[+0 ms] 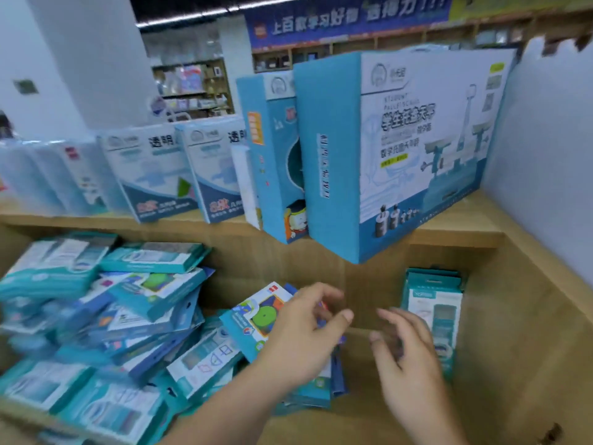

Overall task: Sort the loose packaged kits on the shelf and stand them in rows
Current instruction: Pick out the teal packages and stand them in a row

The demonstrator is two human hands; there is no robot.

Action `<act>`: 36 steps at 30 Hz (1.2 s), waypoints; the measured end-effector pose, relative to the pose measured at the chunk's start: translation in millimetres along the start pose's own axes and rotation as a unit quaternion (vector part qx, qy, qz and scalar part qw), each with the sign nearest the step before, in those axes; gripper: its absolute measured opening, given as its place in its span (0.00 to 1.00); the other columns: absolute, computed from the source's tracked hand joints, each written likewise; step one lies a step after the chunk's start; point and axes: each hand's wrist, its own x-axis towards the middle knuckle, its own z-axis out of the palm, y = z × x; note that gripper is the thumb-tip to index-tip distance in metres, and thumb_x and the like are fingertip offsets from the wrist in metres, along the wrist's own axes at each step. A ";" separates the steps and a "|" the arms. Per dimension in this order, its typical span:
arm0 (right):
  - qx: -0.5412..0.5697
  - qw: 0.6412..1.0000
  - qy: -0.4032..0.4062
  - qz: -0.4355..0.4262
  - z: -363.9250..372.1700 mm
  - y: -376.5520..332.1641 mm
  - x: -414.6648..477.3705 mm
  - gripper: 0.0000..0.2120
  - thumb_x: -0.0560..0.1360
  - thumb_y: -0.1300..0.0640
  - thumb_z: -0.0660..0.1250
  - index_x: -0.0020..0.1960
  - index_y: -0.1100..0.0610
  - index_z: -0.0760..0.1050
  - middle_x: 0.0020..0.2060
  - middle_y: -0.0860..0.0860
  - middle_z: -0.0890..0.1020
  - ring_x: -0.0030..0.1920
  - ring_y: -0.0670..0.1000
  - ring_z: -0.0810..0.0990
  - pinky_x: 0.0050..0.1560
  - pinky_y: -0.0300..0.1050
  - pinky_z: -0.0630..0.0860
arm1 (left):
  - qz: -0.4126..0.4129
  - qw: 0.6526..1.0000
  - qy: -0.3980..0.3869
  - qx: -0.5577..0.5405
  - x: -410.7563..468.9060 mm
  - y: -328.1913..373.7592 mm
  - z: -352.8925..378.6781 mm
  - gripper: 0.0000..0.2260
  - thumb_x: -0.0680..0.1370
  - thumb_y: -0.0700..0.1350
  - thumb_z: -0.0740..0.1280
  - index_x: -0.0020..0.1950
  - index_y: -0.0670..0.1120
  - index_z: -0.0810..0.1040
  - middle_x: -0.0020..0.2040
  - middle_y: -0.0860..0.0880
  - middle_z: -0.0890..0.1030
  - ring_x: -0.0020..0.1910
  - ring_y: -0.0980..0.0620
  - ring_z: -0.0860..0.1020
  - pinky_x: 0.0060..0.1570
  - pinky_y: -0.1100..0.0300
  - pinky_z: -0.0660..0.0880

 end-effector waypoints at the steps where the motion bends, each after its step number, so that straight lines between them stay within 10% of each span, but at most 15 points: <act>1: 0.016 1.000 -0.012 -0.006 6.0 -8.6 2.8 0.15 0.75 0.60 0.73 0.57 0.45 0.79 0.59 0.47 0.76 0.56 0.43 0.78 0.57 0.56 0.78 | 0.000 1.000 0.022 0.002 -7.7 -2.7 -18.2 0.06 0.74 0.52 0.72 0.50 0.56 0.79 0.47 0.57 0.80 0.43 0.60 0.78 0.42 0.64 0.74; 5: 0.094 0.991 -0.084 -0.046 37.6 -53.4 7.4 0.17 0.72 0.63 0.75 0.52 0.42 0.79 0.56 0.45 0.78 0.51 0.40 0.80 0.47 0.37 0.78 | -0.011 0.992 0.113 0.055 -34.8 -10.7 -92.4 0.10 0.71 0.59 0.71 0.48 0.58 0.79 0.49 0.60 0.78 0.48 0.57 0.79 0.44 0.56 0.78; 12: 0.054 0.966 -0.211 -0.139 101.7 -136.2 0.4 0.11 0.75 0.48 0.71 0.55 0.39 0.76 0.59 0.34 0.71 0.61 0.40 0.73 0.61 0.44 0.74 | -0.059 0.960 0.224 0.157 -60.4 -46.0 -204.3 0.09 0.76 0.56 0.71 0.55 0.59 0.77 0.54 0.64 0.76 0.52 0.62 0.77 0.47 0.56 0.77; 21: -0.094 0.943 -0.259 -0.188 208.2 -196.6 10.8 0.23 0.74 0.34 0.64 0.66 0.42 0.73 0.60 0.35 0.67 0.66 0.42 0.64 0.67 0.43 0.66 | -0.034 0.877 0.263 0.401 -39.6 -127.6 -324.6 0.27 0.70 0.67 0.63 0.58 0.49 0.79 0.55 0.49 0.79 0.55 0.44 0.74 0.55 0.48 0.72; 25: -0.183 0.932 -0.246 -0.191 252.3 -219.2 21.7 0.36 0.67 0.26 0.51 0.67 0.43 0.73 0.63 0.38 0.69 0.68 0.45 0.64 0.67 0.46 0.63 | -0.053 0.848 0.246 0.467 -17.0 -154.9 -368.3 0.35 0.67 0.73 0.59 0.57 0.47 0.81 0.56 0.44 0.80 0.54 0.38 0.76 0.51 0.45 0.75; 36: -0.394 0.876 -0.272 -0.055 317.9 -244.9 52.1 0.31 0.75 0.28 0.57 0.74 0.39 0.64 0.69 0.51 0.73 0.67 0.59 0.71 0.66 0.54 0.65 | -0.021 0.868 0.152 0.472 -4.0 -199.3 -388.9 0.37 0.63 0.76 0.61 0.54 0.47 0.83 0.60 0.43 0.79 0.54 0.37 0.75 0.49 0.43 0.76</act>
